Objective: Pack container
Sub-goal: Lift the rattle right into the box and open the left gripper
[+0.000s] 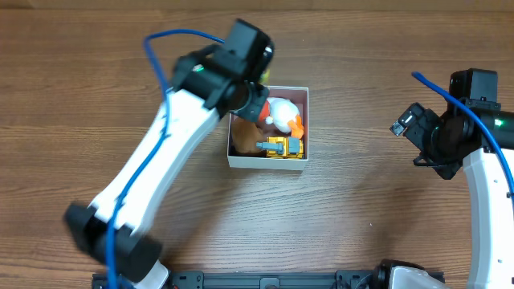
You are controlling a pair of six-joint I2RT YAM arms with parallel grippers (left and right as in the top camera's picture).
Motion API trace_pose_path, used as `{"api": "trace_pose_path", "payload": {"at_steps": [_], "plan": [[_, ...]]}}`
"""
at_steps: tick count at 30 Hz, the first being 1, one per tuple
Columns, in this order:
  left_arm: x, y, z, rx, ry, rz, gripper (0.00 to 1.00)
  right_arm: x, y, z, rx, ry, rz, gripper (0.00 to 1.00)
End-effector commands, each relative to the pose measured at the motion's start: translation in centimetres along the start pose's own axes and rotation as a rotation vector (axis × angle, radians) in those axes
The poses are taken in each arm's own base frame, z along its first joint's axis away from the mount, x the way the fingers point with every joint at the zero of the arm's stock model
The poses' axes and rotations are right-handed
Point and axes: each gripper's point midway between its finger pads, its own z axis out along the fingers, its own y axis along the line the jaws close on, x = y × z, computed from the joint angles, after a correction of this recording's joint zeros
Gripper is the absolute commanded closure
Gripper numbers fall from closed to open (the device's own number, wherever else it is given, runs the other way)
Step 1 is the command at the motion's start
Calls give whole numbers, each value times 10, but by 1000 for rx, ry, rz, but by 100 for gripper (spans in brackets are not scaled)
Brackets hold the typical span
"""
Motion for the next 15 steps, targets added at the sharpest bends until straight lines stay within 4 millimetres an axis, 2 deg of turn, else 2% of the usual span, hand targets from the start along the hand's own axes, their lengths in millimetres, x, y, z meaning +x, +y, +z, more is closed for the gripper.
{"api": "trace_pose_path", "payload": {"at_steps": [1,4,8,11,15], "plan": [[12,-17,58,49,130,-14,82,-6,-1,-4,7,-25,0,0],[19,-33,85,113,188,-1,73,-5,-2,-4,8,-24,1,0],[26,-43,90,145,217,46,67,-5,-2,-4,8,-24,1,0],[28,-41,78,131,217,66,58,-5,-2,-4,9,-23,1,0],[19,-17,40,53,176,17,53,-4,-2,-4,11,-20,1,0]]}}
